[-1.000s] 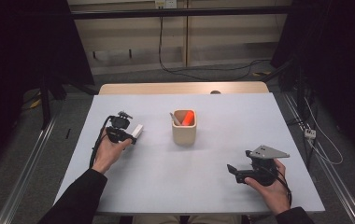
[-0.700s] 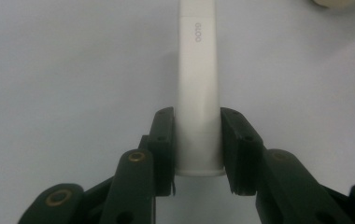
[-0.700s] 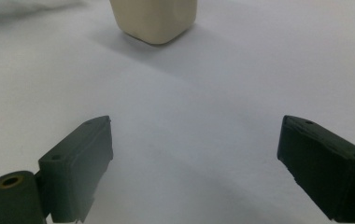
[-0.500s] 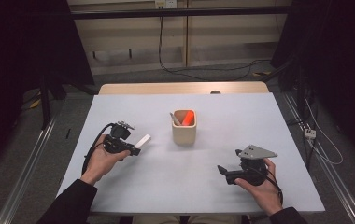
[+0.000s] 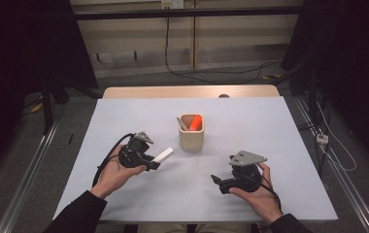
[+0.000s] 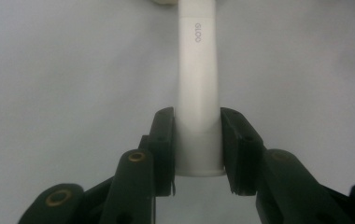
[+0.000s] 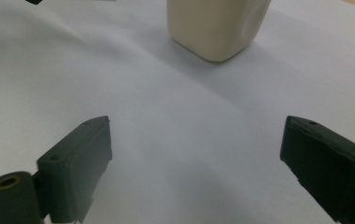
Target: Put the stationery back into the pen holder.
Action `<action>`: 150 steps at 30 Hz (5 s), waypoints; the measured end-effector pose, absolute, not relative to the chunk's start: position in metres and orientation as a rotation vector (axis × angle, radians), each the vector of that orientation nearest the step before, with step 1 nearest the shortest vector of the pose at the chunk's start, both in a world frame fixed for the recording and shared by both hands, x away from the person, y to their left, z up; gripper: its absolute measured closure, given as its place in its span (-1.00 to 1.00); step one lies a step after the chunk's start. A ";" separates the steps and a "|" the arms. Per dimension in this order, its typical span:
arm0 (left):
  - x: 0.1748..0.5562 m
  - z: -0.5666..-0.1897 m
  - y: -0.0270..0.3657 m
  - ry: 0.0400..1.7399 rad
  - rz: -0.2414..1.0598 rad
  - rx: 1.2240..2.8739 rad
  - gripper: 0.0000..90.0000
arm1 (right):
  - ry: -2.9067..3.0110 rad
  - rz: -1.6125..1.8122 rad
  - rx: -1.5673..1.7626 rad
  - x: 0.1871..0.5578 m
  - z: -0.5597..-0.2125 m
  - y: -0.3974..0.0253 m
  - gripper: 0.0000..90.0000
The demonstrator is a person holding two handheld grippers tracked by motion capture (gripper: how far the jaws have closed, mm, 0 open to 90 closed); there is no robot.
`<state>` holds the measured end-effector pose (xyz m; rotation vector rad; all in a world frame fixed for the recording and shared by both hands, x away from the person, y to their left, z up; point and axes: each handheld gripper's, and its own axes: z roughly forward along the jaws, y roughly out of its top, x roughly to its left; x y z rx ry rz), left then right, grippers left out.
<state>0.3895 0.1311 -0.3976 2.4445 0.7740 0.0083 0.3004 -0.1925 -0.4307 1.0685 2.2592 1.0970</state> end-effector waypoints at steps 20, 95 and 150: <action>0.386 -0.391 0.103 0.645 -0.069 2.496 0.50 | 2.211 1.019 0.700 0.304 -0.431 -0.133 -0.83; 0.378 -0.400 0.102 0.700 0.132 2.263 -0.83 | 2.045 0.958 0.589 0.312 -0.422 -0.154 0.59; 0.322 -0.438 0.196 0.927 0.365 2.023 -0.85 | 1.915 1.380 1.082 0.412 -0.389 -0.140 0.59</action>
